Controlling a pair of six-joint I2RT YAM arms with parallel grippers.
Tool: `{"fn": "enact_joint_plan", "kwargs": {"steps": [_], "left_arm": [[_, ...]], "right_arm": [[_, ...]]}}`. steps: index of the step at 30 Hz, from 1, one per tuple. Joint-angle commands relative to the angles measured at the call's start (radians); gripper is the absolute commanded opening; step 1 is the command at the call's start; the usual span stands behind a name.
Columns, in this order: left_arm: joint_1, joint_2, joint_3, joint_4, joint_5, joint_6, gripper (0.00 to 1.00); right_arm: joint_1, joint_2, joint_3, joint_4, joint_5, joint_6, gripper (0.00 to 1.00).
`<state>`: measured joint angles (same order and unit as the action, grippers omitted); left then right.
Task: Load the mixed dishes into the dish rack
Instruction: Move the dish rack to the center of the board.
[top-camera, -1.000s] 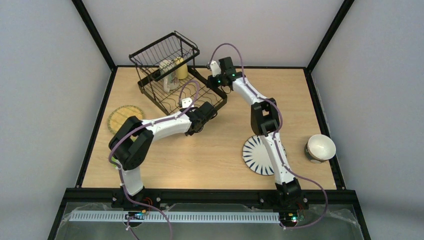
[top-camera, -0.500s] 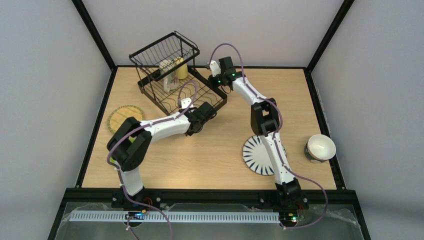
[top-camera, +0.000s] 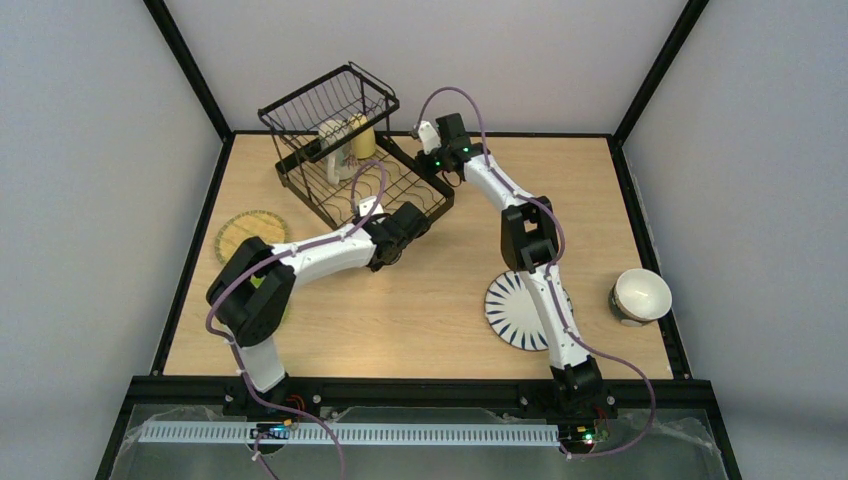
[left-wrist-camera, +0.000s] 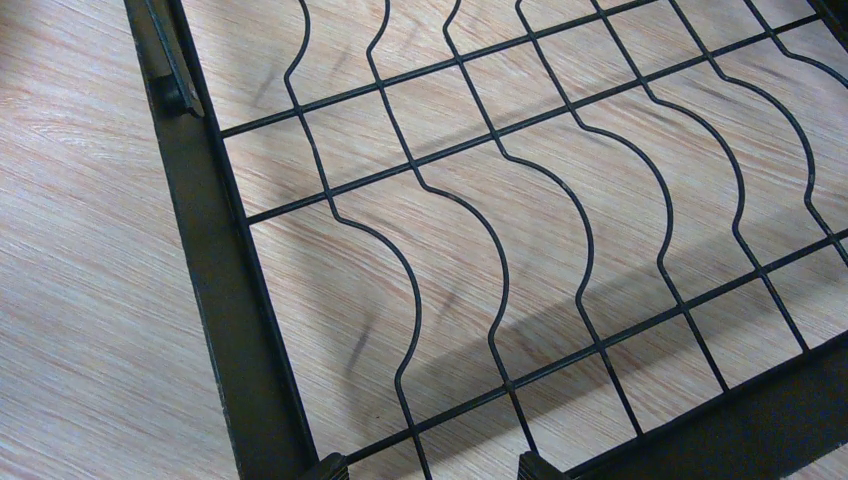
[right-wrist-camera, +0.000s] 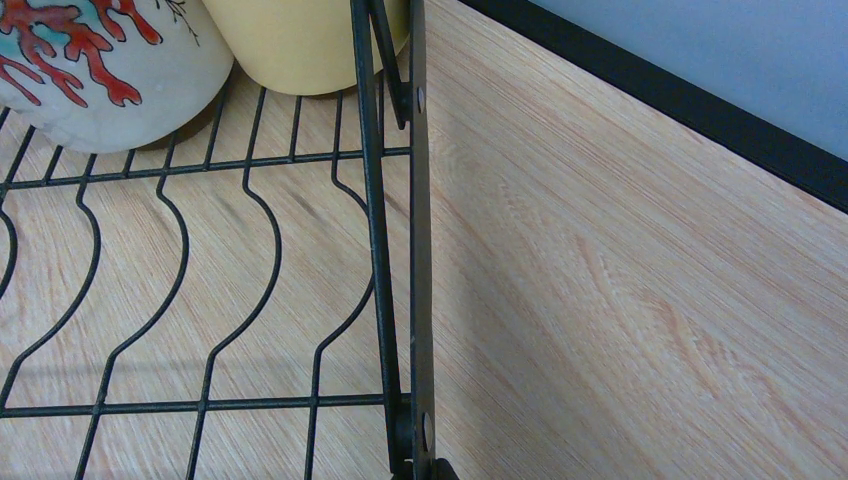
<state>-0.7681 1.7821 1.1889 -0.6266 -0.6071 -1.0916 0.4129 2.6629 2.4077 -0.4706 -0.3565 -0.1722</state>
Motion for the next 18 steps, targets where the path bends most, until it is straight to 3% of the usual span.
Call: {"fn": "enact_joint_plan", "kwargs": {"steps": [1,18], "left_arm": [[-0.037,0.002,-0.069,-0.23,0.212,0.0,0.99],[-0.031,-0.03,-0.09,-0.238,0.187,-0.017,0.99]], "right_arm": [[0.036,-0.056,0.028,0.063,-0.017,0.023,0.0],[0.063,-0.116,0.023,0.099,0.002,0.013,0.0]]}}
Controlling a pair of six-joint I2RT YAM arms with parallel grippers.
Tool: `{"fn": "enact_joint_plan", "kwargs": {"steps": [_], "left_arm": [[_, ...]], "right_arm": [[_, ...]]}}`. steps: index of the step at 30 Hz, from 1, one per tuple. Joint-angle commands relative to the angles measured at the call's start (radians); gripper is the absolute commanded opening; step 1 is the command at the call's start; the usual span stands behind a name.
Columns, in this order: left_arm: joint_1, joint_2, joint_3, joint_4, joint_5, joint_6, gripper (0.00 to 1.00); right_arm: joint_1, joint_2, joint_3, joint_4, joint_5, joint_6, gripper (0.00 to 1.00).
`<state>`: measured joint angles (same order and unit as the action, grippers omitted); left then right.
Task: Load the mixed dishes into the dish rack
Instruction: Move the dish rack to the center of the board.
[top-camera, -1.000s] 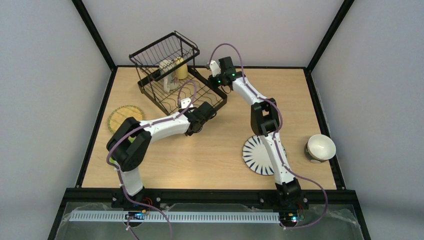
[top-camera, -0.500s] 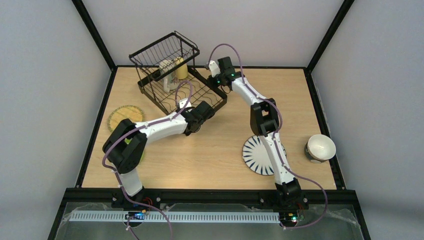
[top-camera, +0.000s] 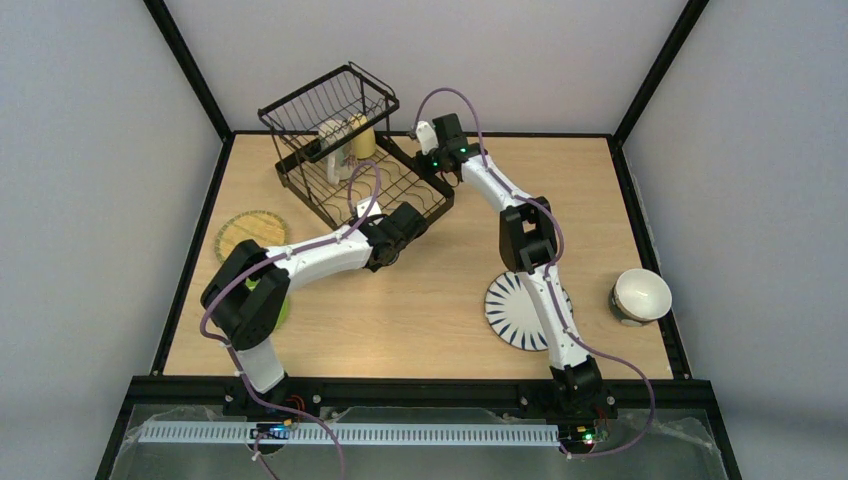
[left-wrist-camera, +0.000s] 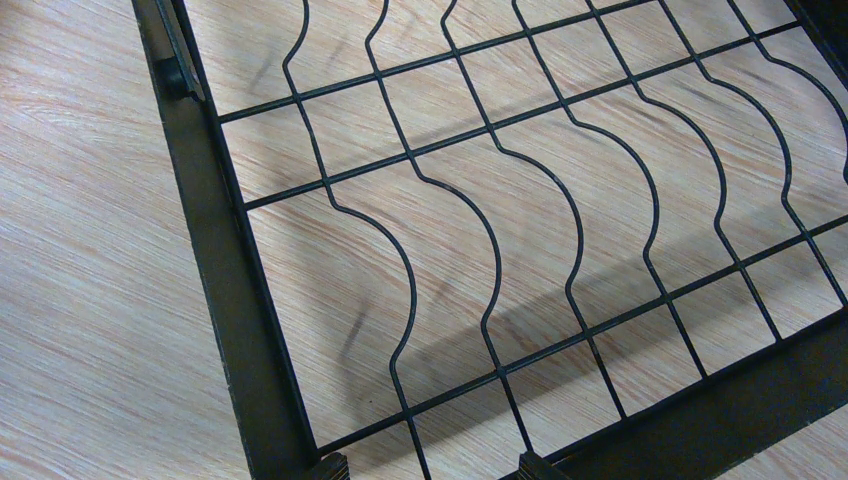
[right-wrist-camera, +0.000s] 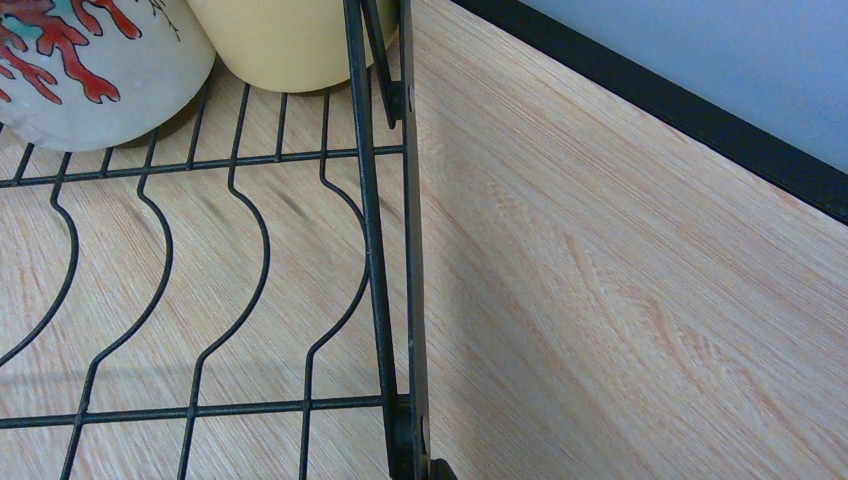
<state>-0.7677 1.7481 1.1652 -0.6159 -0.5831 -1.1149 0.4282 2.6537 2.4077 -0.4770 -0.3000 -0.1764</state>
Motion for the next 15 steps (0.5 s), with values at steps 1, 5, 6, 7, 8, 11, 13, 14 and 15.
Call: {"fn": "enact_joint_plan", "kwargs": {"steps": [1,5,6,7,8,11,13,14,15], "left_arm": [[-0.031,0.005,-0.067,-0.248,0.163,0.006,0.99],[-0.03,0.006,-0.071,-0.249,0.162,0.006,0.99],[-0.03,0.005,-0.073,-0.249,0.163,0.005,0.99],[-0.029,0.003,-0.073,-0.251,0.162,0.004,0.99],[-0.028,0.002,-0.073,-0.252,0.16,0.004,0.99],[-0.026,-0.007,-0.071,-0.255,0.152,0.003,0.99],[-0.023,-0.01,-0.07,-0.258,0.147,0.003,0.99],[-0.021,-0.013,-0.069,-0.258,0.144,0.003,0.99],[-0.02,-0.016,-0.069,-0.257,0.141,0.003,0.99]], "right_arm": [[0.048,-0.11,0.022,0.107,-0.055,0.016,0.0],[0.055,-0.121,0.021,0.118,-0.059,0.012,0.0],[0.056,-0.124,0.02,0.122,-0.06,0.012,0.0],[0.059,-0.128,0.019,0.127,-0.062,0.011,0.0],[0.062,-0.131,0.018,0.13,-0.06,0.011,0.0],[0.069,-0.141,0.018,0.139,-0.06,0.008,0.0],[0.076,-0.15,0.015,0.142,-0.057,0.006,0.0],[0.078,-0.154,0.016,0.144,-0.058,0.004,0.0],[0.081,-0.157,0.014,0.145,-0.057,0.004,0.0]]}}
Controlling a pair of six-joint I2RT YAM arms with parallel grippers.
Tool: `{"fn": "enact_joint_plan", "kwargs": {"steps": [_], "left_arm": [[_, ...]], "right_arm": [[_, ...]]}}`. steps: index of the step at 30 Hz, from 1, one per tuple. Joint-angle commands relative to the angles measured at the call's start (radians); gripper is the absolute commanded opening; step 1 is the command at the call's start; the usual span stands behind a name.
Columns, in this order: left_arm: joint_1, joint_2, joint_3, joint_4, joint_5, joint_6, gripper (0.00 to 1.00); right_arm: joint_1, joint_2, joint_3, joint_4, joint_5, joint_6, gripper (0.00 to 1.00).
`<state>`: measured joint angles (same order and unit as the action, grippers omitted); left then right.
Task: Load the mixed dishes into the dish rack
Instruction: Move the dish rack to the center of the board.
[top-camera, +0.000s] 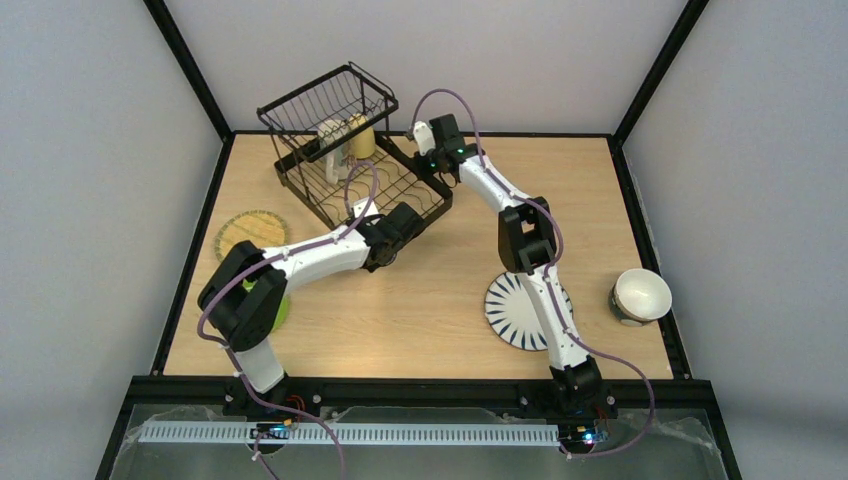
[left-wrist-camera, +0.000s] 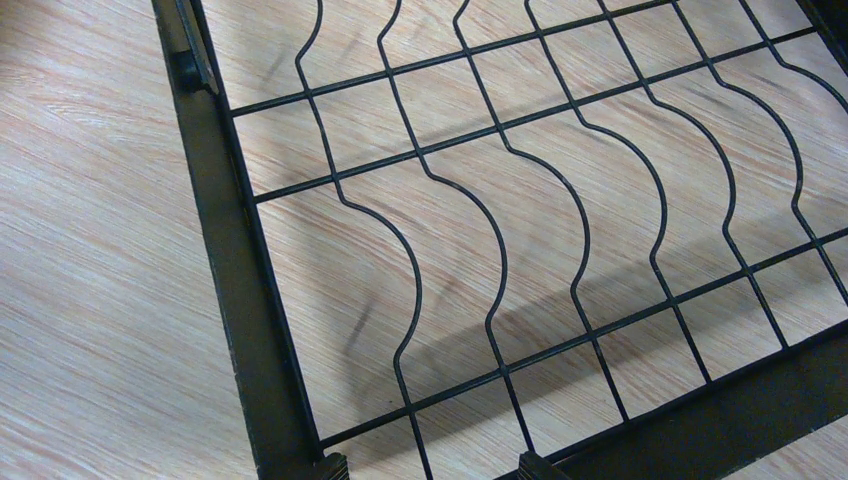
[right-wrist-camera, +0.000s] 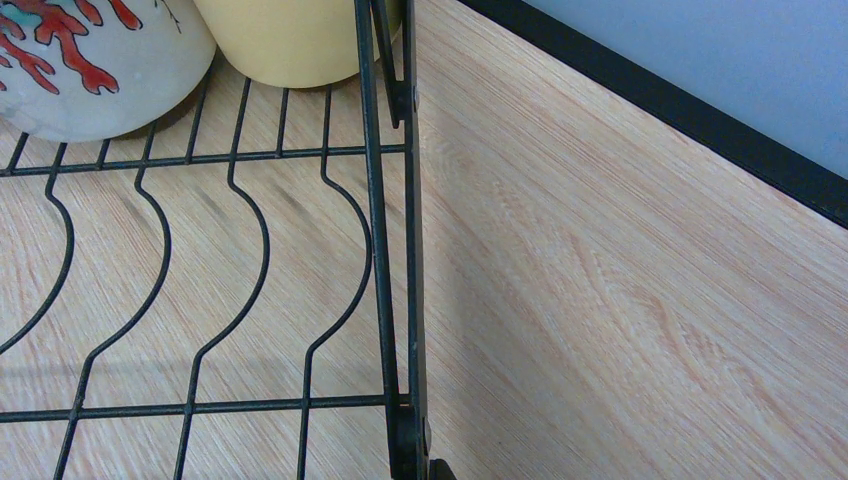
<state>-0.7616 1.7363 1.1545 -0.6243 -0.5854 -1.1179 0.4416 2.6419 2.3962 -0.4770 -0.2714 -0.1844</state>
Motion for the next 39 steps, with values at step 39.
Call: {"fn": "enact_joint_plan", "kwargs": {"steps": [39], "left_arm": [[-0.026,-0.063,-0.299,-0.165,0.262,-0.015,0.99]], "right_arm": [[0.161,-0.286,-0.191,0.244,-0.11,0.0,0.0]]}}
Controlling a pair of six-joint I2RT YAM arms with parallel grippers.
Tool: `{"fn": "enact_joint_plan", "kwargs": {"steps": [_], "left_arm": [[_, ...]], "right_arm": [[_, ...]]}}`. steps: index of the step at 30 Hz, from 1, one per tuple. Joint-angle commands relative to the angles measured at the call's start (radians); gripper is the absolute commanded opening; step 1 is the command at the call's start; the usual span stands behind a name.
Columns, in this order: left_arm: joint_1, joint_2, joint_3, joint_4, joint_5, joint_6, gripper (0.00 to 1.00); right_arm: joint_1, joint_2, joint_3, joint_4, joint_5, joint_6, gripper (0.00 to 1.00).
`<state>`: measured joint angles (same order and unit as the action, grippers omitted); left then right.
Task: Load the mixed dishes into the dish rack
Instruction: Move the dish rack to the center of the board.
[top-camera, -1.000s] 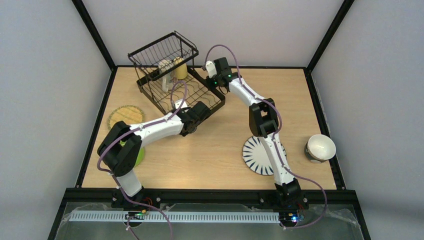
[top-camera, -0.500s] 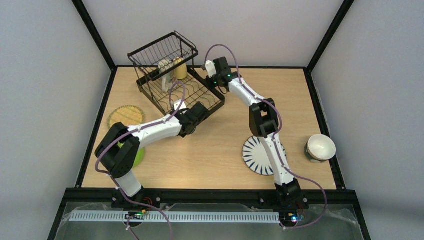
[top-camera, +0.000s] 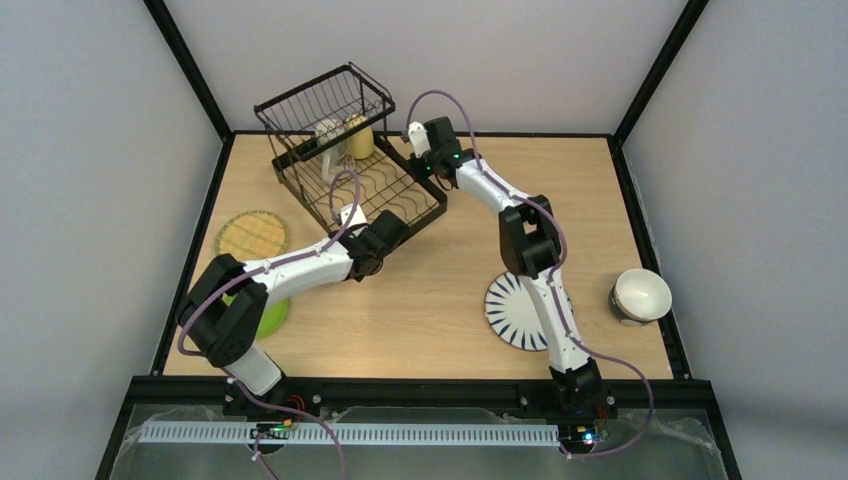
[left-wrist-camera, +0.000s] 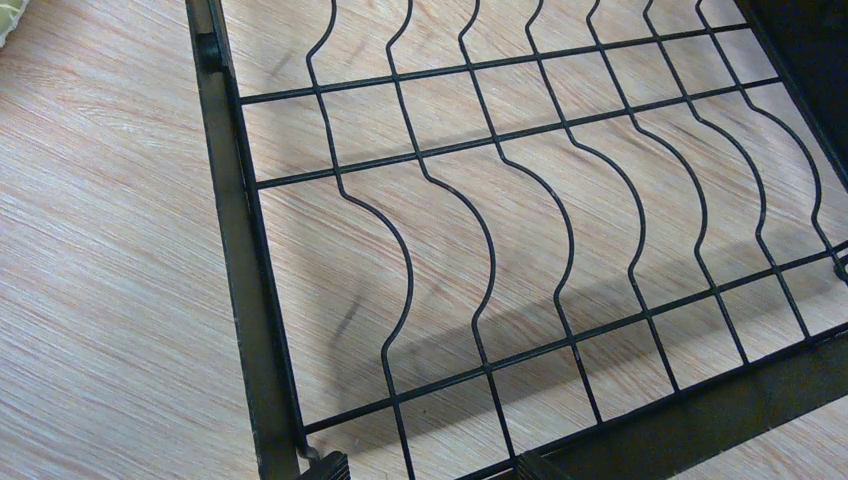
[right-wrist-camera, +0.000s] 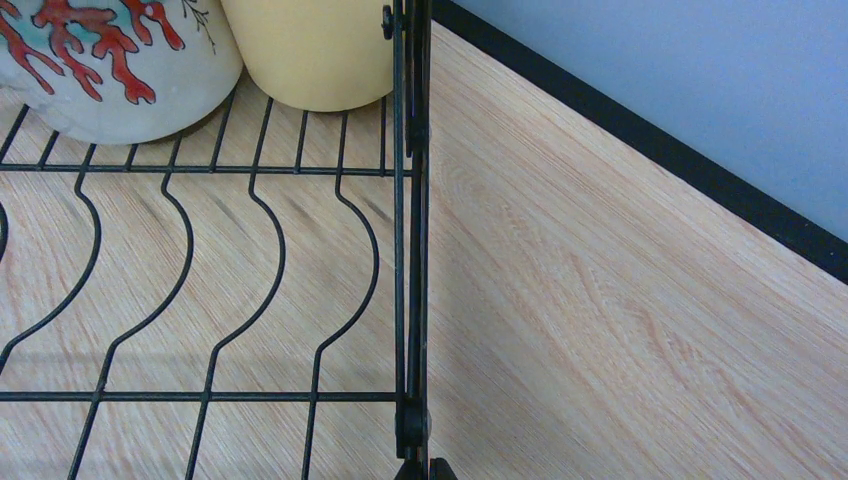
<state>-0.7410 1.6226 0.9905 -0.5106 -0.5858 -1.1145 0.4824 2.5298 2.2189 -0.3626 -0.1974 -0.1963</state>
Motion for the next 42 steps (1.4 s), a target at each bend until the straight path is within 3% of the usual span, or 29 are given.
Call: {"fn": "enact_joint_plan", "kwargs": {"steps": [1,11,18,23,24,30,37,42], "left_arm": [[-0.052,0.046,-0.142,-0.279,0.266,-0.02,0.99],[-0.069,-0.002,-0.2,-0.286,0.281,-0.035,0.99],[-0.069,-0.007,-0.216,-0.28,0.285,-0.041,0.99],[-0.069,-0.006,-0.205,-0.282,0.276,-0.039,0.99],[-0.068,-0.004,-0.205,-0.282,0.277,-0.04,0.99],[-0.061,0.003,-0.205,-0.275,0.283,-0.031,0.99],[-0.038,-0.002,-0.21,-0.273,0.293,-0.009,0.99],[-0.019,-0.023,-0.22,-0.279,0.296,0.0,0.99]], "right_arm": [[0.121,-0.177,-0.017,0.124,-0.183,0.011,0.0],[0.141,-0.237,-0.139,0.155,-0.158,0.015,0.0],[0.14,-0.24,-0.065,0.128,-0.085,0.012,0.01],[0.14,-0.239,-0.015,0.101,-0.065,0.018,0.36],[0.14,-0.243,-0.013,0.099,-0.065,0.02,0.47],[0.14,-0.24,0.02,0.082,-0.066,0.045,0.83],[0.14,-0.206,0.122,0.063,-0.002,0.113,0.97],[0.127,-0.203,0.178,0.056,0.064,0.13,1.0]]}}
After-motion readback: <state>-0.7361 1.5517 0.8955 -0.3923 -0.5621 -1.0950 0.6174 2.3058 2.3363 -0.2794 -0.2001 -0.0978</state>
